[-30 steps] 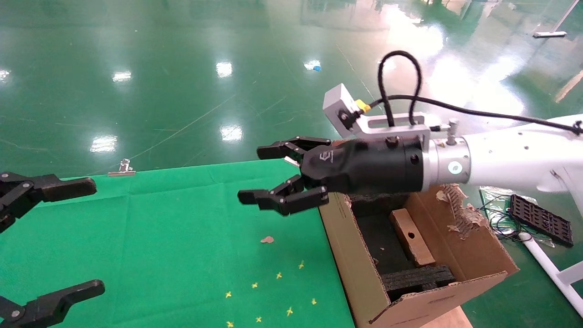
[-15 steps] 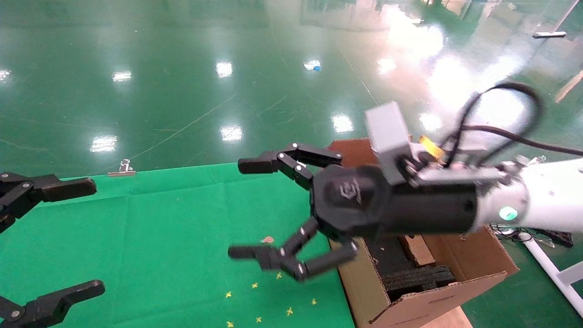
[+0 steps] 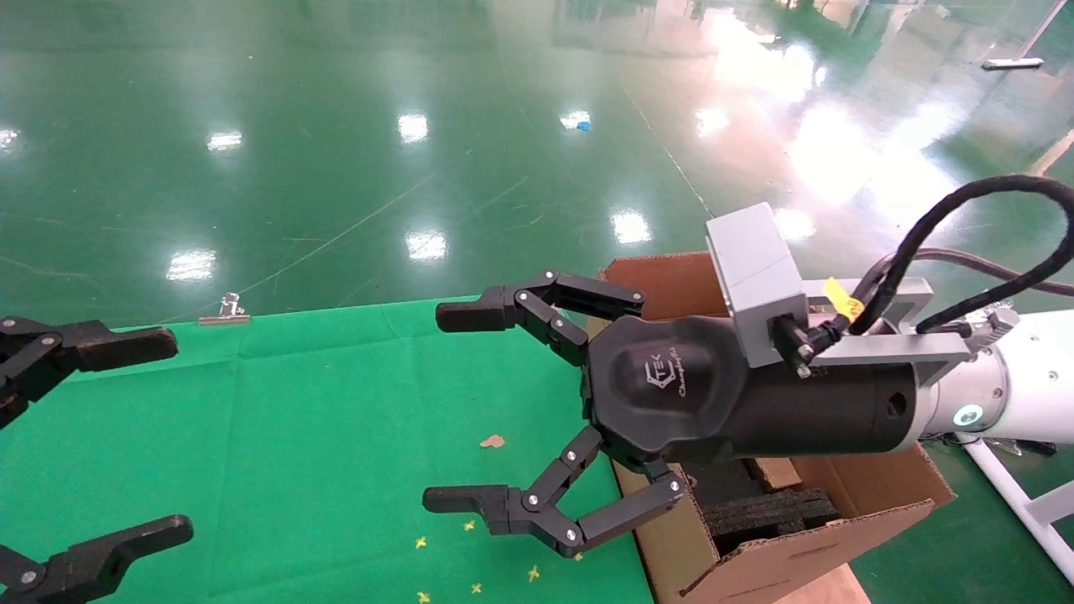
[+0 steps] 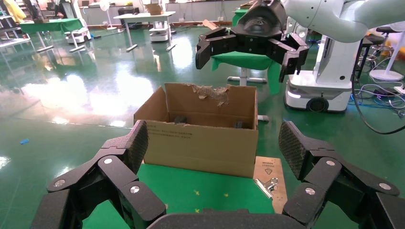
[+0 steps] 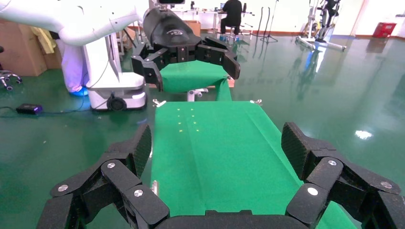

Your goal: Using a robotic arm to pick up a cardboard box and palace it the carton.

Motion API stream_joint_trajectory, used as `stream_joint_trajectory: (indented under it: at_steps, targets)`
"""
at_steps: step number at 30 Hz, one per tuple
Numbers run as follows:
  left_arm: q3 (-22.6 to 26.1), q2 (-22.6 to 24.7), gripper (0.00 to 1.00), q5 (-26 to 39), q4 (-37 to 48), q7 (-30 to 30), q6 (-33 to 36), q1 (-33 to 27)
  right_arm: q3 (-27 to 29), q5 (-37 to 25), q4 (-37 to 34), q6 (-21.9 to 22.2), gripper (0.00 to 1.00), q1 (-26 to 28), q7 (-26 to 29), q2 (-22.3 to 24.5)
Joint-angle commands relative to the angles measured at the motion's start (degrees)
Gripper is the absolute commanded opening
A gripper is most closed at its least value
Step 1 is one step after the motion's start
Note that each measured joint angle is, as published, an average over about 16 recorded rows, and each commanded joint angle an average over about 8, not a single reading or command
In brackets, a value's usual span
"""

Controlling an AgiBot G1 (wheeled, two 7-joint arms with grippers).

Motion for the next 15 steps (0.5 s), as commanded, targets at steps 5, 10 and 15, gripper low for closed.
stream_joint_trajectory:
  at_steps: [5, 10, 15]
  targets:
    - [0.00, 0.00, 1.00, 0.00, 0.00, 0.00, 0.00, 0.00, -0.71, -0.32, -0.59, 0.15, 1.00, 0.63, 0.17, -0.14]
    - [0.00, 0.00, 1.00, 0.00, 0.00, -0.01, 0.00, 0.00, -1.04, -0.44, -0.86, 0.24, 1.00, 0.93, 0.25, -0.21]
    - [0.00, 0.00, 1.00, 0.00, 0.00, -0.01, 0.00, 0.00, -1.27, -0.59, -1.05, 0.30, 1.00, 1.13, 0.31, -0.25]
